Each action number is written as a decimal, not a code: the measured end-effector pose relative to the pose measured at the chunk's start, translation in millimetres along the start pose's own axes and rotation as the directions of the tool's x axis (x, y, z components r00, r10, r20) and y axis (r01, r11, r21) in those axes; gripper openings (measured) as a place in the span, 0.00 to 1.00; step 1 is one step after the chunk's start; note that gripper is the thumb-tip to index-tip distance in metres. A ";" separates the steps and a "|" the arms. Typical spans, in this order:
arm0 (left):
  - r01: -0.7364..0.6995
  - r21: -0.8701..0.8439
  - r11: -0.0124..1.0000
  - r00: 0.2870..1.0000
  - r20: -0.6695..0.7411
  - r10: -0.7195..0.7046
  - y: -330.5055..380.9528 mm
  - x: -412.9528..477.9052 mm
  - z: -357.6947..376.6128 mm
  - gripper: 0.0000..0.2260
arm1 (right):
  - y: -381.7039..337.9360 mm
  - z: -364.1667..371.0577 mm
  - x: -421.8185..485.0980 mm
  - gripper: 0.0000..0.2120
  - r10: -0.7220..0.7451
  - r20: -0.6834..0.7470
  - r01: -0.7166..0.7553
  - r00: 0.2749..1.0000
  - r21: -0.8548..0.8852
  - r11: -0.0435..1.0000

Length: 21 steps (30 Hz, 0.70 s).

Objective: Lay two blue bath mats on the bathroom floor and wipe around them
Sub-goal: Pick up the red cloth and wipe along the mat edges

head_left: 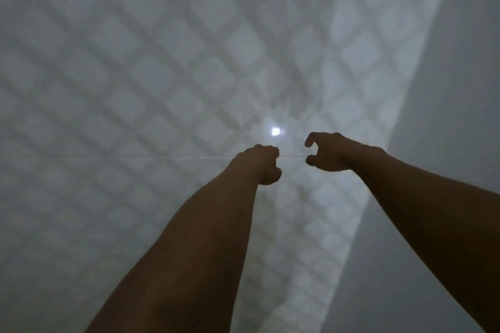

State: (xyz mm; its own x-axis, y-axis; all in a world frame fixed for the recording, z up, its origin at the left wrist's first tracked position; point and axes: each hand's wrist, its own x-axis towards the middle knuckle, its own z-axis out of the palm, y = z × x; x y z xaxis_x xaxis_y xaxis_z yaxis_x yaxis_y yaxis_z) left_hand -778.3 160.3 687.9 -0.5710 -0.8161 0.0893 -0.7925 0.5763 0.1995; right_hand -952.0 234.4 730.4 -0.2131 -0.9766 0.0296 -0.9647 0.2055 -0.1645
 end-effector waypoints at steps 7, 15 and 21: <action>-0.348 -0.111 0.931 0.937 -0.078 0.341 197.4 -1.3 -10.3 0.21 | 139.4 -96.9 -145.2 0.19 0.262 -0.238 -0.279 0.935 -0.042 0.959; -0.581 -0.129 0.804 0.808 -0.217 0.548 372.7 -76.3 -42.4 0.14 | 186.0 -181.4 -301.9 0.09 0.339 -0.445 -0.381 0.829 -0.006 0.925; -0.712 -0.085 0.697 0.674 -0.361 0.645 461.1 -147.0 -59.0 0.12 | 178.0 -223.7 -393.5 0.10 0.380 -0.533 -0.370 0.756 0.130 0.920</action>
State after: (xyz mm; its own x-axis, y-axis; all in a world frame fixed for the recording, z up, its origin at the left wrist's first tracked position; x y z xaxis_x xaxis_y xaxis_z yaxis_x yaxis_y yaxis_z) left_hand -1047.2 543.5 824.3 -0.8184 -0.1940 0.5410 -0.1277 0.9792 0.1579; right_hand -1074.4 669.5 910.0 -0.6097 -0.6267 0.4853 -0.7885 0.5420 -0.2907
